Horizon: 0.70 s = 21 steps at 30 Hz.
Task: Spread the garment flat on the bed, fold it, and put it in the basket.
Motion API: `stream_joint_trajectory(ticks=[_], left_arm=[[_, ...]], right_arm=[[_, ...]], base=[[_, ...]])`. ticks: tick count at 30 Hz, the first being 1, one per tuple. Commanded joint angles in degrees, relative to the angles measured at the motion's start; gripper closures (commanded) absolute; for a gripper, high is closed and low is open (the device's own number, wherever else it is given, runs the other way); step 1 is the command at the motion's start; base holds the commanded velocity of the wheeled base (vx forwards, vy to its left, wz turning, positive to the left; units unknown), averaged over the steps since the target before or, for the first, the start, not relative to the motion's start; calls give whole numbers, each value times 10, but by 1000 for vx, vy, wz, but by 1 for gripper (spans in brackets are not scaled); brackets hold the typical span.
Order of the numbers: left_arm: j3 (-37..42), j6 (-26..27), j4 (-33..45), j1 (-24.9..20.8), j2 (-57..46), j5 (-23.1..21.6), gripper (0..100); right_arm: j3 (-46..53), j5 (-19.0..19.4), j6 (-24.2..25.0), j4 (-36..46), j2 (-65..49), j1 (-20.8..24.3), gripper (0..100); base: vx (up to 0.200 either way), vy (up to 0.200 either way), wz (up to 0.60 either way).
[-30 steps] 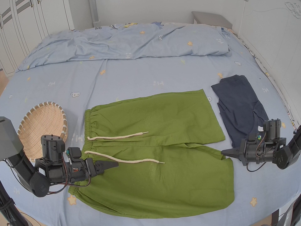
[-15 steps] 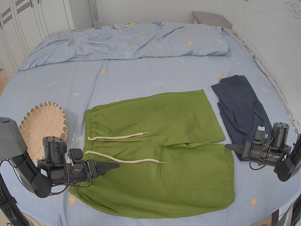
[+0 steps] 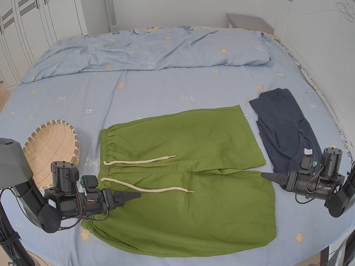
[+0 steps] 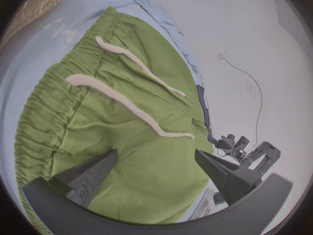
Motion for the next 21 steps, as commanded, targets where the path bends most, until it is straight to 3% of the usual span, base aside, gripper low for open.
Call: stream_joint_trajectory(ticks=[1,4,9,17,21], left_arm=[[7,-2,1,5,-7,-1,0],[23,-10,10,14,-68,-5,0],[69,-35,11,40,-129,-26,0],[179,-20,-6,139,-166,-51,0],[182,0,35,181,-185,-54,0]], right_arm=[[32,0,3,15,-86,10,0],[58,-1,2,104,-159,-2,0],[68,-1,-3,221,-186,-19,0],[88,6,-3,250,-190,-15,0],[81,6,-3,250,-191,-10,0]], base=[[0,0,0],[0,0,0],[0,0,0],[0,0,0],[0,0,0]])
